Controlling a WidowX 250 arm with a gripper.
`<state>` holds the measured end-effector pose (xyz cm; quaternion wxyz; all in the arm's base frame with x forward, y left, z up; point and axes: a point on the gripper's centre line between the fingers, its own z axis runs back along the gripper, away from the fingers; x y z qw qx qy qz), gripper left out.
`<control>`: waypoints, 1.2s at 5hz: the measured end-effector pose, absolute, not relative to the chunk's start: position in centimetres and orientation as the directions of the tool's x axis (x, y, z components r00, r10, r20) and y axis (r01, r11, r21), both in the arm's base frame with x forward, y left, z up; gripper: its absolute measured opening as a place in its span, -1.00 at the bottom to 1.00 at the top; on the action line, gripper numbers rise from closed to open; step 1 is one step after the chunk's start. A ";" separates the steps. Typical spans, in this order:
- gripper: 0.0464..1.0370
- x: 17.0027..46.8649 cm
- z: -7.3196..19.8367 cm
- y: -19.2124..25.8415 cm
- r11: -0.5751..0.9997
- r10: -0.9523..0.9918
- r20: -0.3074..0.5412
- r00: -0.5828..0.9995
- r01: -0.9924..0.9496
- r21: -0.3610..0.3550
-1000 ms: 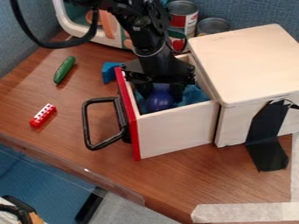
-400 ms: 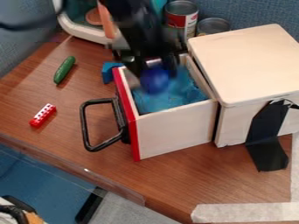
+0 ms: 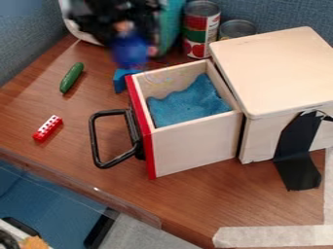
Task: Remove the purpule object from the drawer
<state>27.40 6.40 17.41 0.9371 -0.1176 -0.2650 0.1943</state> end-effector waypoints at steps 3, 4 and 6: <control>0.33 21.1 17.7 16.6 0.842 0.535 0.495 0.684 -0.476 -0.252; 0.33 20.0 16.3 19.8 0.794 0.601 0.468 0.648 -0.549 -0.260; 0.33 20.6 12.8 23.5 0.768 0.624 0.449 0.640 -0.606 -0.204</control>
